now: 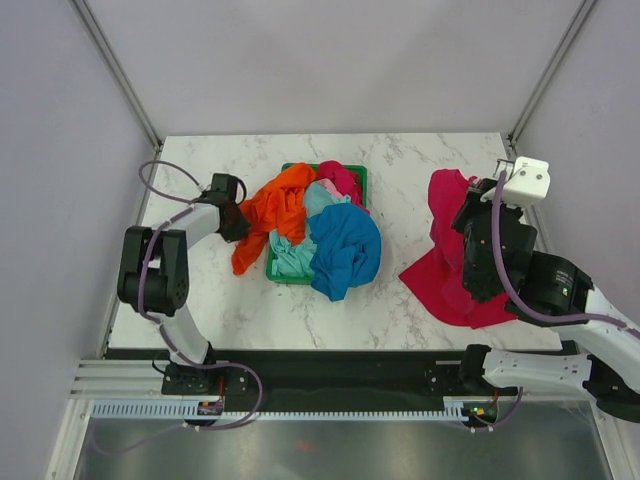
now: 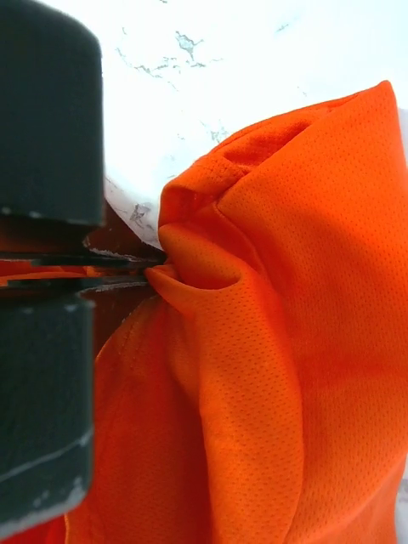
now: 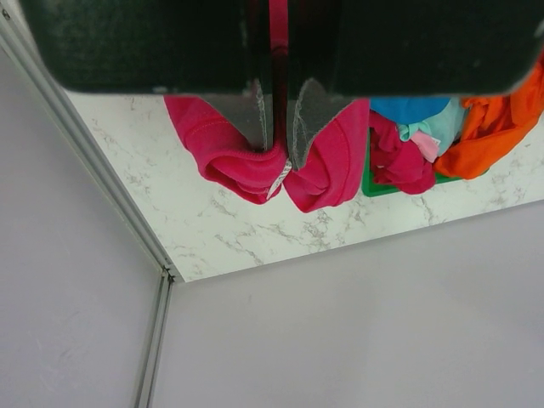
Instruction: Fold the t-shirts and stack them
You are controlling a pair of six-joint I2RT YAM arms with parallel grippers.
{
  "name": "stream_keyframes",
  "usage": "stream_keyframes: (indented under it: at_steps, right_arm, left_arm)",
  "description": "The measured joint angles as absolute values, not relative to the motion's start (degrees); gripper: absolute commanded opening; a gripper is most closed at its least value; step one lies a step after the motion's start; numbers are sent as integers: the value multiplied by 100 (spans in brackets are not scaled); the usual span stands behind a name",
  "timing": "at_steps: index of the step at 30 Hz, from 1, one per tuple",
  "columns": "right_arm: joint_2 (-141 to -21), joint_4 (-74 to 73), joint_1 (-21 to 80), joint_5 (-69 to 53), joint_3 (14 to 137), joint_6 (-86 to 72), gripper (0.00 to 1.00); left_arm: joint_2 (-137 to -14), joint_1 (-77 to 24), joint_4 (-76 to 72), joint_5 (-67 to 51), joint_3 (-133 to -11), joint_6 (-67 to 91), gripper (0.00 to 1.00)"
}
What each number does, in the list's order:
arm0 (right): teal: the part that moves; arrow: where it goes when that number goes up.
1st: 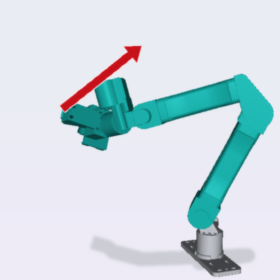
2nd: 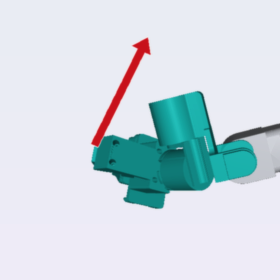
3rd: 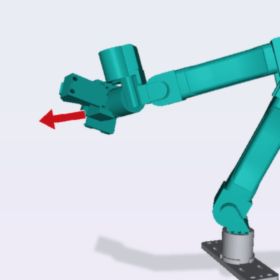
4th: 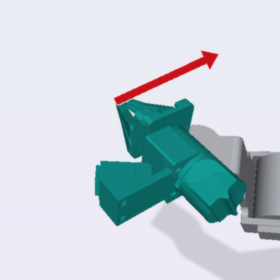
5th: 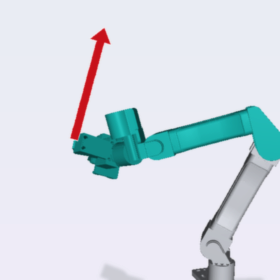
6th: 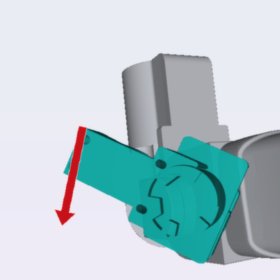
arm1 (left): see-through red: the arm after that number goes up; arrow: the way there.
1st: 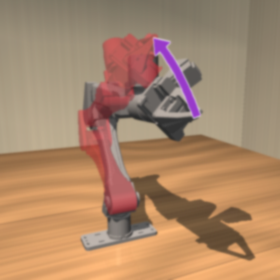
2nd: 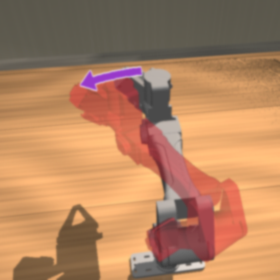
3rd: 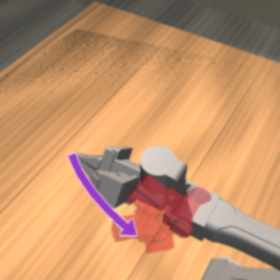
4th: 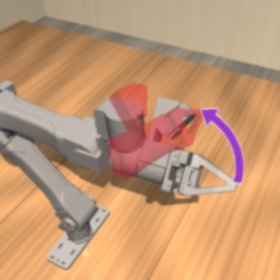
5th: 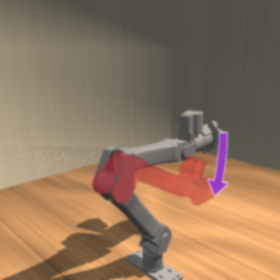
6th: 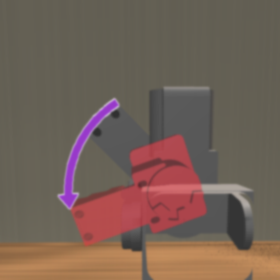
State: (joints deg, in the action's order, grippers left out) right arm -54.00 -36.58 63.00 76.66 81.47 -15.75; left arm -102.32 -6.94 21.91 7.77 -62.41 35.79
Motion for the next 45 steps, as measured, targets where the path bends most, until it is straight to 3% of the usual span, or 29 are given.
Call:
stream_keyframes:
  at_steps: [5,13,17,20,21,22,23,29,35,40,44,45]
  right_arm:
    - [-5437,-3693,6300,7664,8147,-1656,4]
    - [-5638,-3704,6300,7498,8121,-1920,4]
    - [-5636,-3721,6298,7428,8099,-2027,4]
    - [-5625,-3717,6300,7400,8084,-2080,4]
    - [-5614,-3712,6300,7389,8058,-2086,5]
    - [-5594,-3715,6300,7376,8023,-2095,5]
    - [-5572,-3726,6300,7371,7983,-2106,5]
    - [-5518,-3732,6298,7369,7913,-2128,5]
    - [-5522,-3734,6298,7317,7911,-2130,6]
    - [-5537,-3734,6298,7271,7808,-2182,6]
    - [-5592,-3732,6298,7177,7682,-2246,6]
    - [-5599,-3734,6298,7164,7640,-2259,6]
  left_arm:
    - [-9651,-740,2471,587,-6370,3579,2]
    - [-8868,-1656,2762,-333,-8910,3026,2]
    - [-8772,-2171,2733,-937,-9343,2698,2]
    - [-8932,-2429,2810,-1221,-9240,2563,26]
    - [-9021,-2477,2825,-1293,-9148,2517,68]
    - [-9120,-2504,2849,-1420,-9041,2456,90]
    - [-9220,-2532,2880,-1555,-8943,2432,99]
    - [-9463,-2652,3210,-1592,-8300,2237,100]
    - [-9021,-1848,3273,-849,-8055,2263,76]
    - [-9415,-1376,3267,-497,-8073,2244,91]
    - [-10287,-1455,3273,-718,-8073,2239,92]
    - [-10497,-1483,3273,-770,-8068,2239,89]
